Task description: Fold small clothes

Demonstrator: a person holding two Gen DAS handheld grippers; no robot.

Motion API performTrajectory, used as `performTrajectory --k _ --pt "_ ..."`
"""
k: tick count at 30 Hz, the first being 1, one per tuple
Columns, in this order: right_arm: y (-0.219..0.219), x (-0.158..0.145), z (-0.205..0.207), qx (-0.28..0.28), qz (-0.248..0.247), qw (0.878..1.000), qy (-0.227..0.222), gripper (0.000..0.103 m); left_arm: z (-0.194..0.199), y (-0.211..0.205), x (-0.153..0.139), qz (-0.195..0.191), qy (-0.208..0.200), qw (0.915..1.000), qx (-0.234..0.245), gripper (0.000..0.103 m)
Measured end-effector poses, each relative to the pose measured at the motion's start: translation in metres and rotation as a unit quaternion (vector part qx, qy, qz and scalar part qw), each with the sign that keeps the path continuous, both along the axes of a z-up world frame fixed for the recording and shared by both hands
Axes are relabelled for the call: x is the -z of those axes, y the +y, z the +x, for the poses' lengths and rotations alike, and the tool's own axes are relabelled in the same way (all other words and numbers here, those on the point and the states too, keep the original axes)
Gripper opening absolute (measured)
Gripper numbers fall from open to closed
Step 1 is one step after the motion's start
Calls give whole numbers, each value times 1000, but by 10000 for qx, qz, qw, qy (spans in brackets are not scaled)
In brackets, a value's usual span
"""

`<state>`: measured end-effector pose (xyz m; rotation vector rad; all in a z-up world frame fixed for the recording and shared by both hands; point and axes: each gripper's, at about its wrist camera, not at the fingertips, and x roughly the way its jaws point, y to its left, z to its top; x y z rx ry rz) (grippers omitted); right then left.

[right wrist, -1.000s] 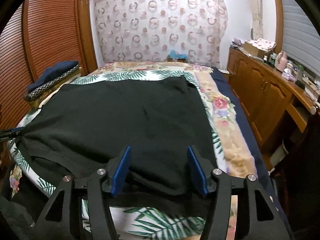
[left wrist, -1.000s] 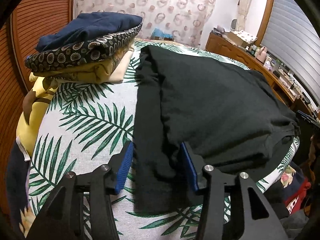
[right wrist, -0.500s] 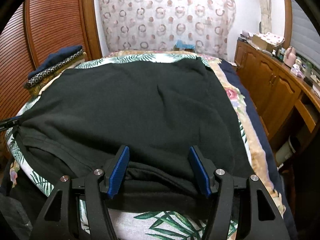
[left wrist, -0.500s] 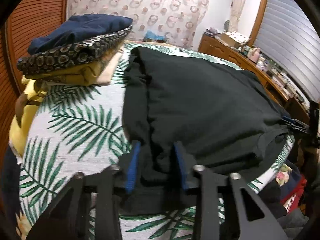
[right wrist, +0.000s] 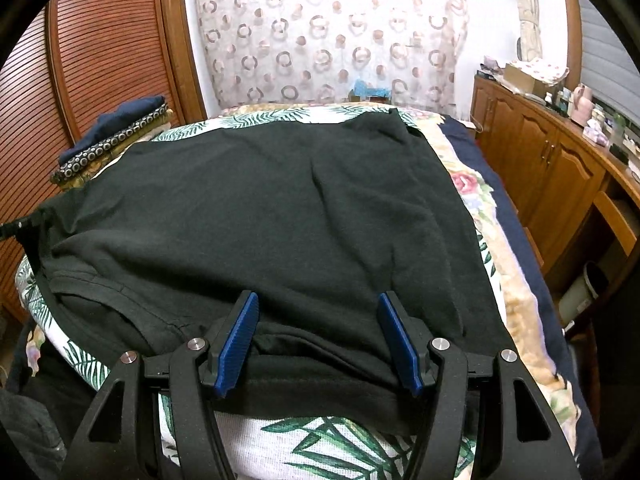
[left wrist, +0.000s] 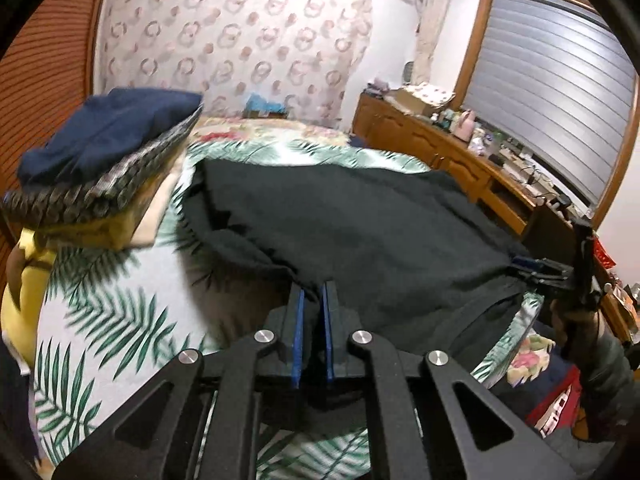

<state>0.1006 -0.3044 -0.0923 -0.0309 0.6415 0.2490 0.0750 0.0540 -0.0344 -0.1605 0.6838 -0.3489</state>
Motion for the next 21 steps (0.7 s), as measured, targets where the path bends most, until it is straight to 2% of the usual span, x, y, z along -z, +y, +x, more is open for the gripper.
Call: performTrajectory --k 8,13,21 --pt "3 -5 -16 26 212 9997 -156 64 22 -54 -47 -52 -393 9972 636 8" --pt "-3 -9 -29 88 304 9990 -307 64 37 -105 -82 44 -698 9898 1239 8" --pt "-16 -14 -52 78 457 9975 -531 64 64 -180 -101 135 -697 9790 1910 8"
